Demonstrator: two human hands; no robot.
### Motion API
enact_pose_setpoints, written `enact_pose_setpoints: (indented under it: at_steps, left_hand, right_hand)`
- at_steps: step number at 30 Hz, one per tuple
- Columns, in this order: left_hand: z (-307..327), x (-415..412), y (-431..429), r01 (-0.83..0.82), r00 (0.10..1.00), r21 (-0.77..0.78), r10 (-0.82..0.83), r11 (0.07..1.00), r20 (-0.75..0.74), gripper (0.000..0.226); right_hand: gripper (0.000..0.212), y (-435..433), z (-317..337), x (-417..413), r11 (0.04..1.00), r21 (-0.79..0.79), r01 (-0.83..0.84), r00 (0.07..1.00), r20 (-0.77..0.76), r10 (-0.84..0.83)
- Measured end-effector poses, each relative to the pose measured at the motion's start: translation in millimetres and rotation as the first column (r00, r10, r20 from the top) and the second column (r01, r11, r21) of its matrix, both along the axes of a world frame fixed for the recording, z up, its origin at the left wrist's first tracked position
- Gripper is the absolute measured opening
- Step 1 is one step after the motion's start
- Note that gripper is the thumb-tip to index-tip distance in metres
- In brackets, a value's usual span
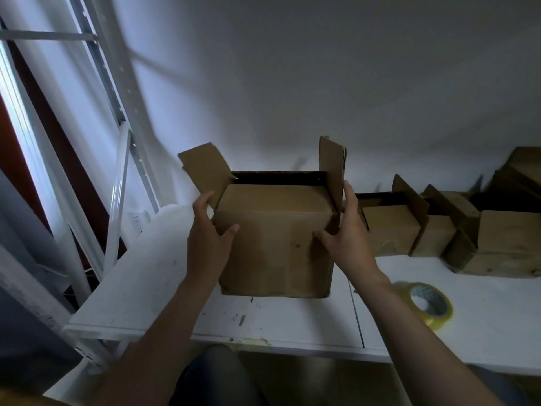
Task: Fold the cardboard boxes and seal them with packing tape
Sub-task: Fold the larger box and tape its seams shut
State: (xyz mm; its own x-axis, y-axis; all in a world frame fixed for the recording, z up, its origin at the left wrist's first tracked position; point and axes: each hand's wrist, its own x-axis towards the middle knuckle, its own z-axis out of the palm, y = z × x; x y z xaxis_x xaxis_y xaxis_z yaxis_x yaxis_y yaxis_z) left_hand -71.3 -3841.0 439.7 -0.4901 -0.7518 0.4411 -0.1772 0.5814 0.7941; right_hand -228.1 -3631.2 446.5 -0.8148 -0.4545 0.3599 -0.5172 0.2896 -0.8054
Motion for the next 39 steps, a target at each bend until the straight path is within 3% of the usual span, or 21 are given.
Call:
enact_pose_setpoints:
  at_steps: [4, 10, 13, 17, 27, 34, 39]
  left_hand:
    - [-1, -9, 0, 0.063, 0.998, -0.015, -0.063, 0.998, -0.028, 0.096]
    - [-5, -28, 4, 0.155, 0.979, -0.094, -0.14, 0.983, 0.149, 0.08]
    - [-13, -38, 4, 0.266, 0.936, -0.143, -0.219, 0.953, 0.276, 0.068]
    - [-18, -60, 7, 0.377, 0.861, -0.114, -0.303, 0.919, 0.408, 0.071]
    - [-2, -124, -1, 0.36, 0.801, -0.043, -0.285, 0.932, 0.526, 0.072]
    - [3, -143, -1, 0.338, 0.781, 0.014, -0.289, 0.941, 0.555, 0.076]
    - [19, -146, -8, 0.362, 0.668, 0.076, -0.316, 0.929, 0.673, 0.086]
  right_hand:
    - [0.114, 2, -5, -4, 0.998, 0.037, 0.056, 0.998, -0.039, -0.055]
    - [0.112, 9, -12, -13, 0.989, 0.093, 0.116, 0.99, -0.092, -0.107]
    - [0.111, 11, -20, -25, 0.986, 0.118, 0.12, 0.993, -0.032, -0.117]
    - [0.112, 9, -28, -46, 0.98, 0.172, 0.102, 0.99, 0.075, -0.117]
    - [0.12, -6, -7, -103, 0.925, 0.377, 0.049, 0.989, 0.113, -0.098]
    - [0.11, -2, 15, -112, 0.81, 0.584, 0.051, 0.988, 0.088, -0.126]
    - [0.095, 14, 47, -115, 0.751, 0.66, 0.001, 0.992, 0.095, -0.084]
